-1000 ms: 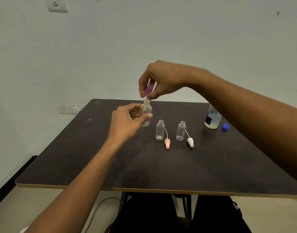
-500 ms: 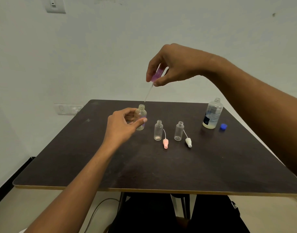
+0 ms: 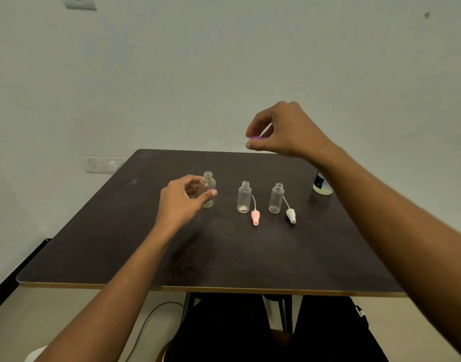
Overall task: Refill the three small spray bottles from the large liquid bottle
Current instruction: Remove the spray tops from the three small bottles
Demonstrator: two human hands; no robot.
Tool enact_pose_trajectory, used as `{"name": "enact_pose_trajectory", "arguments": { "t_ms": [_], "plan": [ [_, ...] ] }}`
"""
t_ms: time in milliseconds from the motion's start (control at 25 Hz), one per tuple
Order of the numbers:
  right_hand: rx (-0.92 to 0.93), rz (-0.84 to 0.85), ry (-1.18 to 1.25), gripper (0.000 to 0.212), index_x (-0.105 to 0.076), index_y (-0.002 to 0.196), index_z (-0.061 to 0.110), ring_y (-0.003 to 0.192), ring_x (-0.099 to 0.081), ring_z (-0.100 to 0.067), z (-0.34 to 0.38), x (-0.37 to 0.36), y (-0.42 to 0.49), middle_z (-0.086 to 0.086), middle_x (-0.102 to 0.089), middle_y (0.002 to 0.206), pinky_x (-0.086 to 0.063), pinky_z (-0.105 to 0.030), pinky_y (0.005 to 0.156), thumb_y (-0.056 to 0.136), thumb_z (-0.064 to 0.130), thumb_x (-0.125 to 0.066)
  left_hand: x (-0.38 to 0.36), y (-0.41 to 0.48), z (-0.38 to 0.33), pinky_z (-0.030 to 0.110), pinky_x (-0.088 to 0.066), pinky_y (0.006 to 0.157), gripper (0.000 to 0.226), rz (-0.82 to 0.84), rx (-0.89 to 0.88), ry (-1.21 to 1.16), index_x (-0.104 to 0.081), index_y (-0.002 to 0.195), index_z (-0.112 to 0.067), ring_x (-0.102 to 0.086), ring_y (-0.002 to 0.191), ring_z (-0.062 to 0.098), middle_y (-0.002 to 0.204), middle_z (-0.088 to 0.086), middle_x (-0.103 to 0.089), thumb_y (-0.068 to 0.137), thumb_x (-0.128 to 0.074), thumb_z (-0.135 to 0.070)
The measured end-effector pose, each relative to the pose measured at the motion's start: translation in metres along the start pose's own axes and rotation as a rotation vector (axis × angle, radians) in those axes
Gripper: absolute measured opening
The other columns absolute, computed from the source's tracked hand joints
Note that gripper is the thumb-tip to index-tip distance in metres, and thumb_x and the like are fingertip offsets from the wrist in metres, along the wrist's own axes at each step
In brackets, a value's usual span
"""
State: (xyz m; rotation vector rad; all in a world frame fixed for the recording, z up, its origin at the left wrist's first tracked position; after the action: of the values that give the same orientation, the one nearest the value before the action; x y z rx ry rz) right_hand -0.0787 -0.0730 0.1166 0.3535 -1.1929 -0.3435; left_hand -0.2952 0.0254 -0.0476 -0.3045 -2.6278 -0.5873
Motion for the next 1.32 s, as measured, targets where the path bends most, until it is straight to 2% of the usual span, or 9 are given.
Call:
{"name": "enact_pose_trajectory", "arguments": {
  "t_ms": [120, 240, 360, 480, 640, 800, 1000, 1160, 1320],
  "plan": [
    [-0.107, -0.061, 0.012, 0.013, -0.082, 0.089, 0.022, 0.077, -0.074, -0.007, -0.016, -0.039, -0.017, 0.008, -0.077, 0.081, -0.062, -0.031, 0.078, 0.079, 0.03, -0.084, -0.004, 0.002, 0.009, 0.011, -0.05, 0.081, 0.046, 0.006, 0.026, 0.011, -0.075, 0.117, -0.026, -0.068, 0.095, -0.007, 0.105, -0.014, -0.076, 0.077, -0.09, -0.043],
    [-0.205, -0.052, 0.005, 0.013, -0.081, 0.085, 0.023, 0.079, -0.071, -0.008, -0.024, -0.078, -0.032, 0.009, -0.075, 0.077, -0.062, -0.031, 0.077, 0.078, 0.033, -0.086, -0.009, 0.005, 0.015, 0.018, -0.055, 0.088, 0.049, 0.004, 0.049, 0.017, -0.075, 0.12, -0.024, -0.071, 0.096, -0.002, 0.106, -0.011, -0.078, 0.076, -0.091, -0.041],
    [-0.277, -0.017, -0.009, 0.017, -0.077, 0.08, 0.022, 0.087, -0.07, -0.016, -0.025, -0.116, -0.041, 0.005, -0.074, 0.079, -0.061, -0.036, 0.082, 0.077, 0.036, -0.087, -0.015, 0.009, 0.021, 0.025, -0.059, 0.092, 0.051, 0.013, 0.07, 0.034, -0.075, 0.12, -0.022, -0.072, 0.095, 0.001, 0.105, -0.009, -0.078, 0.075, -0.092, -0.039],
    [-0.315, 0.038, -0.02, 0.021, -0.074, 0.076, 0.023, 0.089, -0.072, -0.021, -0.022, -0.15, -0.044, 0.0, -0.075, 0.083, -0.061, -0.037, 0.083, 0.076, 0.039, -0.088, -0.023, 0.013, 0.023, 0.025, -0.059, 0.089, 0.05, 0.035, 0.074, 0.055, -0.075, 0.119, -0.021, -0.071, 0.092, 0.0, 0.104, -0.008, -0.078, 0.075, -0.092, -0.038],
    [-0.326, 0.074, -0.032, 0.029, -0.062, 0.067, 0.025, 0.089, -0.071, -0.026, -0.019, -0.185, -0.046, -0.005, -0.072, 0.089, -0.058, -0.033, 0.077, 0.077, 0.036, -0.087, -0.031, 0.018, 0.027, 0.018, -0.055, 0.083, 0.047, 0.073, 0.085, 0.061, -0.074, 0.117, -0.019, -0.07, 0.089, -0.001, 0.105, -0.005, -0.078, 0.077, -0.092, -0.033],
    [-0.358, 0.078, -0.02, 0.029, -0.062, 0.065, 0.023, 0.086, -0.072, -0.024, -0.02, -0.203, -0.046, -0.004, -0.072, 0.083, -0.063, -0.042, 0.079, 0.078, 0.035, -0.086, -0.033, 0.021, 0.034, 0.022, -0.057, 0.087, 0.047, 0.093, 0.107, 0.081, -0.074, 0.118, -0.018, -0.072, 0.091, 0.002, 0.106, -0.005, -0.078, 0.077, -0.092, -0.03],
    [-0.381, 0.063, -0.029, 0.023, -0.069, 0.068, 0.022, 0.084, -0.072, -0.022, -0.02, -0.206, -0.043, -0.002, -0.073, 0.079, -0.063, -0.04, 0.077, 0.08, 0.034, -0.085, -0.034, 0.024, 0.036, 0.028, -0.058, 0.093, 0.047, 0.109, 0.106, 0.092, -0.072, 0.121, -0.018, -0.072, 0.096, 0.005, 0.109, -0.005, -0.077, 0.079, -0.091, -0.028],
    [-0.396, 0.079, 0.018, 0.022, -0.072, 0.072, 0.019, 0.08, -0.072, -0.016, -0.022, -0.211, -0.042, 0.002, -0.072, 0.068, -0.063, -0.038, 0.078, 0.083, 0.033, -0.084, -0.036, 0.026, 0.039, 0.032, -0.058, 0.097, 0.047, 0.123, 0.116, 0.093, -0.071, 0.124, -0.018, -0.071, 0.1, 0.007, 0.112, -0.003, -0.077, 0.081, -0.089, -0.028],
    [-0.405, 0.083, 0.048, 0.024, -0.073, 0.072, 0.02, 0.076, -0.073, -0.012, -0.025, -0.215, -0.042, 0.004, -0.072, 0.066, -0.065, -0.039, 0.078, 0.084, 0.038, -0.084, -0.037, 0.027, 0.04, 0.03, -0.058, 0.094, 0.047, 0.126, 0.118, 0.1, -0.071, 0.125, -0.018, -0.07, 0.099, 0.006, 0.113, -0.004, -0.077, 0.082, -0.088, -0.027]
  ]
}}
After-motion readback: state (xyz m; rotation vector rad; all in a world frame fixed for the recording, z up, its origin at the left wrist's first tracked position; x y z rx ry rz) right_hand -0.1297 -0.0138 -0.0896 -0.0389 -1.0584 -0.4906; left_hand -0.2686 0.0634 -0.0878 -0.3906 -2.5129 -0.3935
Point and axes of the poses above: each hand's wrist, its own y-axis towards the middle knuckle, its own x-axis out of the back of the hand, z = x × y, the point moved 3 cm from there along y, towards the middle knuckle
